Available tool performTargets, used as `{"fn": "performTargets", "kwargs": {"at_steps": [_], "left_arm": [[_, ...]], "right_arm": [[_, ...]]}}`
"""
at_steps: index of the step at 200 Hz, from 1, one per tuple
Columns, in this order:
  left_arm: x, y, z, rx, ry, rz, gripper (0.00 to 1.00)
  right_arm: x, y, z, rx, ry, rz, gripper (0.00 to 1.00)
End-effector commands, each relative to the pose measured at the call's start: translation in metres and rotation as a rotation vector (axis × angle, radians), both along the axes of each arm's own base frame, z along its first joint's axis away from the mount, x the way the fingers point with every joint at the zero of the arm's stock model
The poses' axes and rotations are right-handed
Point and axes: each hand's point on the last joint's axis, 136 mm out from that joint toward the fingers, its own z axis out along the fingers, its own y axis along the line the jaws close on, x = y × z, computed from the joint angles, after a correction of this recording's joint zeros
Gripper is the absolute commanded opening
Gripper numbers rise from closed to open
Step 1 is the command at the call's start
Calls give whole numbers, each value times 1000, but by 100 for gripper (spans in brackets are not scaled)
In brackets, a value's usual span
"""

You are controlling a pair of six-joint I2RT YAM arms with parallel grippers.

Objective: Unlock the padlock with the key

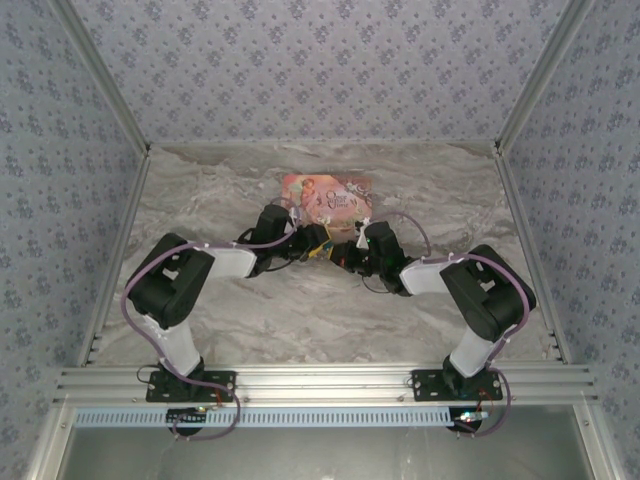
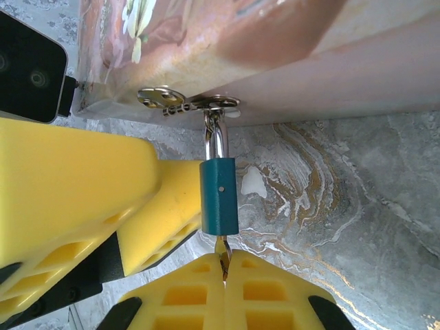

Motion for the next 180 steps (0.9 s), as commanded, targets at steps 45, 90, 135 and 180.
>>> {"fn": "performTargets", "kwargs": {"at_steps": [45,90,135,180], "left_arm": [[-18,-8,-28,40,149,-43,54],[-16,-10,-24,18,135,-36,35],[-15,-7,-22,20,128,-19,16],[-14,-8,-19,19,116,-22,6]], "right_arm": [[9,12,37,89,-63,7,0],[9,9,32,79,-53,0,0],[8,5,31,73,-52,-14,0],[5,-2,28,36,-53,-11,15]]}}
